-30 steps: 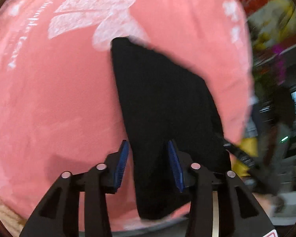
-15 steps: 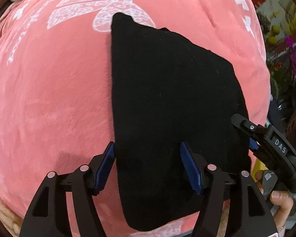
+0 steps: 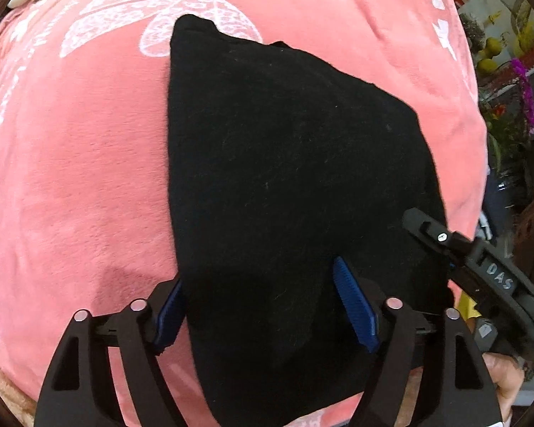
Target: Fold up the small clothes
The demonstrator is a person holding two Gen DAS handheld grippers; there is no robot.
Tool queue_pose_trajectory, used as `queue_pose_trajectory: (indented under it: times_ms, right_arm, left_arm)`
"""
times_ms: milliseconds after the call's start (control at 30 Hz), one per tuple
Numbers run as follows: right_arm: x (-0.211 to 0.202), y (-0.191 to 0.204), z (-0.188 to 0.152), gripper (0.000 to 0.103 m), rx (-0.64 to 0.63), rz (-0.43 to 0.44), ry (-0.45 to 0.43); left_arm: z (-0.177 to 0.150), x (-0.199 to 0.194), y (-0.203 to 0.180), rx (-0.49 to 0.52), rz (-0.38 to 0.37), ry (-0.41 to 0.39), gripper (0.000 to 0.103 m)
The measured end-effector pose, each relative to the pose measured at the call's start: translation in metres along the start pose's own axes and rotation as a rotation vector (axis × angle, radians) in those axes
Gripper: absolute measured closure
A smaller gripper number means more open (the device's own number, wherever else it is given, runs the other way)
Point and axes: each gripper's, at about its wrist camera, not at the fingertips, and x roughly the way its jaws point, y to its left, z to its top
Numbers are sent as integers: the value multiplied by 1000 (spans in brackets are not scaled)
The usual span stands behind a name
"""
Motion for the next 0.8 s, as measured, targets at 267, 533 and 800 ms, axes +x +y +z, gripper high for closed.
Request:
queue_pose_trajectory:
  times_ms: [267,533,800]
  right_arm:
    - [-19,23,-4,83,-55,5,-51]
    - [-82,56,-22,83,-81,19,-146]
    - [-120,130,-40,83,-224,70,-206]
  left_arm:
    - [11,-19,-1,-1,-121,4,80]
    - [1,-74,-24,118,-149,-53,81]
    - [-10,-145,-18,212,-69,-173,81]
